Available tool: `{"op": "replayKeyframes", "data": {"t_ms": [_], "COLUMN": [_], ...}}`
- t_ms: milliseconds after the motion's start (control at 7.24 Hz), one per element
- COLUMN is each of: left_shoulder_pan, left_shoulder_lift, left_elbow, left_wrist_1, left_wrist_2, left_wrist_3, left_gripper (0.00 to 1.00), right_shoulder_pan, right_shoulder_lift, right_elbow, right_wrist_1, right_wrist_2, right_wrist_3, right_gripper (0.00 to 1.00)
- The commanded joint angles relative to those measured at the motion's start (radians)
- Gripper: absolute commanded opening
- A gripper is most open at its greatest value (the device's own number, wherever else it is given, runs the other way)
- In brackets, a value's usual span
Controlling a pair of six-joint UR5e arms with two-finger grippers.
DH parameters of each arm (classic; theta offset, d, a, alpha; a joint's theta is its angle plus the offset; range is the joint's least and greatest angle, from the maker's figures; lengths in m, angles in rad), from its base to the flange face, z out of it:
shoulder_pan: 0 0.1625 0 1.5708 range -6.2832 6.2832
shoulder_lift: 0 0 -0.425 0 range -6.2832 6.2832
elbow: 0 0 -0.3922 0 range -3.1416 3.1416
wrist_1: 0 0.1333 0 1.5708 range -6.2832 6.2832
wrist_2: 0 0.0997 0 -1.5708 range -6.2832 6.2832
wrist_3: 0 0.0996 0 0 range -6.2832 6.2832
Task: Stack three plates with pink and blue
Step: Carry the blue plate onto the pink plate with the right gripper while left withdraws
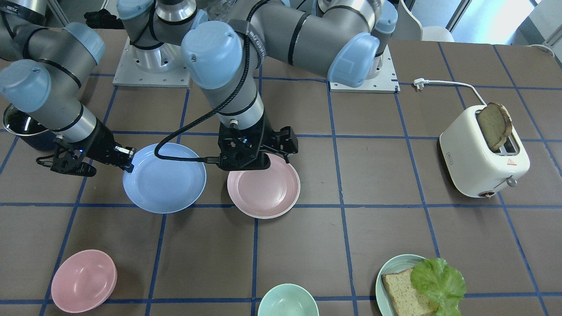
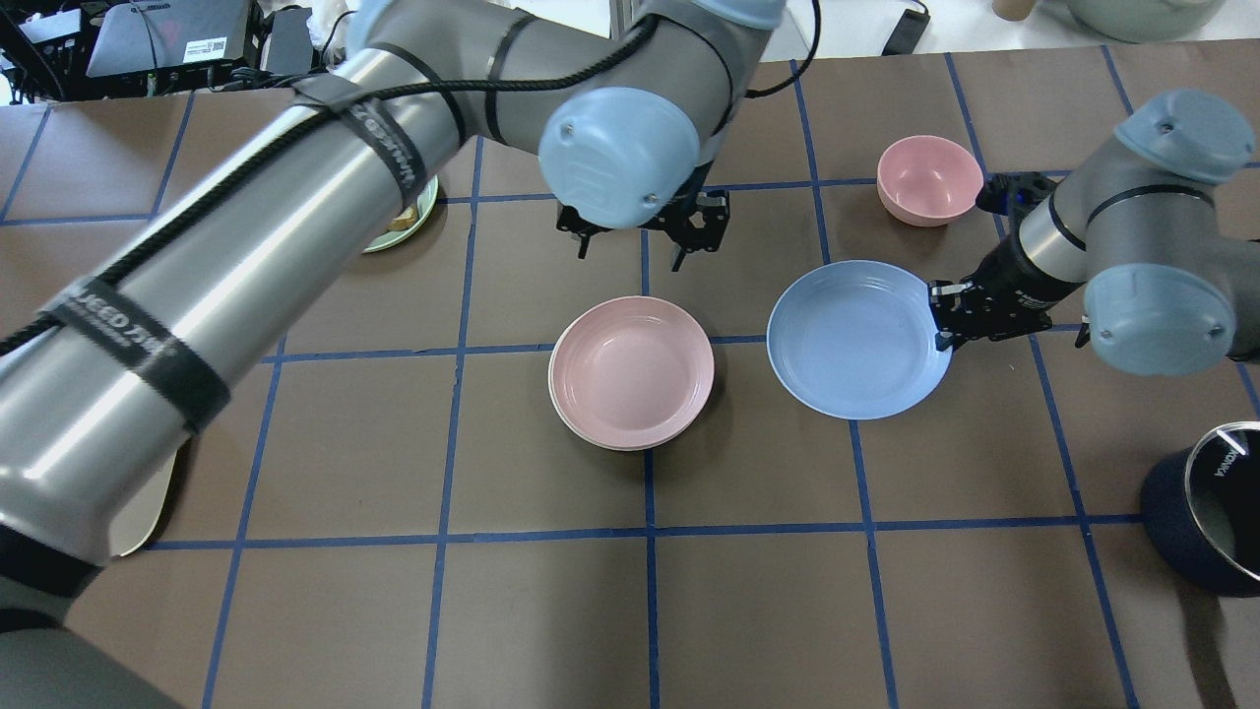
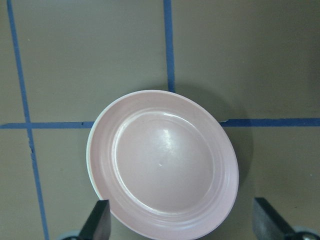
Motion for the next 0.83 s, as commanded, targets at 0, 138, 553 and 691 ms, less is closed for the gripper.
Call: {"op": "replayKeyframes", "data": {"t_ms": [0,138,553,691], "left_shoulder_pan": [0.111,0.149,0.245,0.274], "left_shoulder_lift": [0.099,0.150,0.274,0.308], "left_elbow": [-0.037,-0.103,-0.232,-0.249], "left_wrist_1": [-0.088,-0.088,-0.077,-0.074], "left_wrist_2": [-0.007,-0.009,-0.010,-0.013], "left_wrist_3": [0.124,0.189,0.305,0.332], "left_gripper": [1.00,1.00,1.00,1.00], "right_shoulder_pan": [0.086,0.129,0.310,0.359], "right_shoulder_lift": [-0.007,-0.004,0.040,0.053], "right_elbow": [-0.003,-0.012,-0.116,-0.120], "right_wrist_1": [-0.034,-0.052,0.000,0.000], "right_wrist_2": [0.003,-0.012,-0.008,0.000], "right_wrist_3": [0.165,0.236,0.492,0.516], "right_gripper": [0.00,0.00,0.00,0.00]}}
